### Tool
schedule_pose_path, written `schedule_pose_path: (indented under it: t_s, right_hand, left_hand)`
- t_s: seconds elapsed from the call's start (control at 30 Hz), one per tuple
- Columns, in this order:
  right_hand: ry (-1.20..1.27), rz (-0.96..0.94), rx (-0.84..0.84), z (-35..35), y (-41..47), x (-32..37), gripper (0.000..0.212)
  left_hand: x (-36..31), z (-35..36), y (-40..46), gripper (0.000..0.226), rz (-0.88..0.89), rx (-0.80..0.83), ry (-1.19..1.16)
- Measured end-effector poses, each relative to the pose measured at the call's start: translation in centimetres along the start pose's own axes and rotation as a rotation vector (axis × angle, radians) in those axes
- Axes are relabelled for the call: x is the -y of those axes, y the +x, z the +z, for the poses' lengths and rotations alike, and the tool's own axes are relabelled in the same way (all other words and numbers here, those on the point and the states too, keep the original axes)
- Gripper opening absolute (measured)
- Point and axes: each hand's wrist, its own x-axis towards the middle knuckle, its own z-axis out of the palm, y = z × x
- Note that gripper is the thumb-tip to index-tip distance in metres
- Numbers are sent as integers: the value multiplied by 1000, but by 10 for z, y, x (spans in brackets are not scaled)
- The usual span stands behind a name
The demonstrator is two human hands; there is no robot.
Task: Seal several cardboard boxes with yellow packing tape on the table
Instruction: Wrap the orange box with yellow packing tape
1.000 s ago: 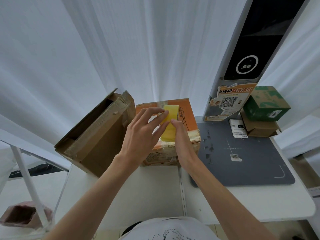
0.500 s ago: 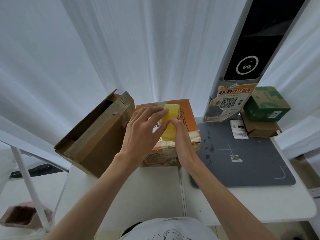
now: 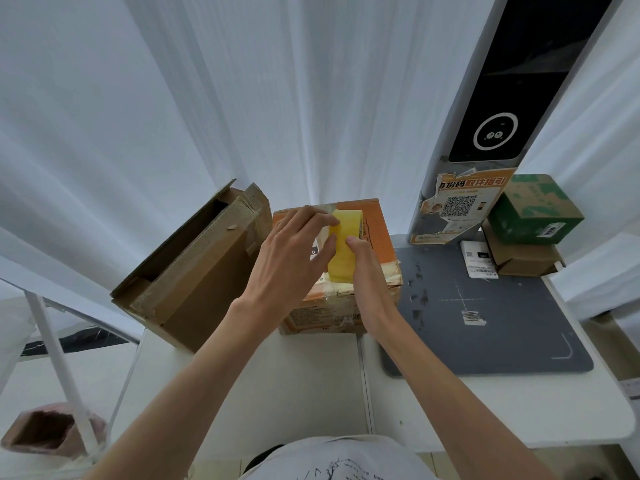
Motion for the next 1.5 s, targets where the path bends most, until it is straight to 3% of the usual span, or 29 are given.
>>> schedule_pose_path:
  t_s: [0.1, 0.17, 0.27, 0.33, 0.43, 0.73, 1.0, 1.17, 1.37, 1.5]
  right_hand:
    - [-74, -40, -9, -3, -4, 6, 25]
    - [-111, -110, -4, -2, -5, 8, 26]
    - [-154, -168, 0, 1, -4, 8, 50]
    - [-184, -174, -2, -1, -4, 9, 55]
    - [-221, -185, -6, -5, -4, 12, 39]
    - [-200, -173, -30, -9, -7, 8, 27]
    - [-194, -167, 1, -6, -7, 6, 29]
    - [-193, -161, 3, -4, -9, 6, 28]
    - [-123, -146, -29, 4, -4, 7, 35]
    - [-119, -148, -68, 10, -3, 10, 35]
  left_hand:
    - [11, -14, 16, 15, -141, 181, -227]
    - [19, -27, 32, 31, -241, 397, -288]
    - [25, -40, 48, 60, -293, 651, -284]
    - [27, -41, 51, 64, -306, 714, -278]
    - [29, -40, 49, 58, -297, 733, -278]
    - [23, -43, 36, 49, -310, 672, -363]
    - [19, -46, 35, 62, -285, 708, -282]
    - [23, -47, 33, 53, -303, 687, -295]
    - [16, -24, 17, 13, -252, 184, -274]
    - [-2, -15, 5, 21, -155, 44, -122]
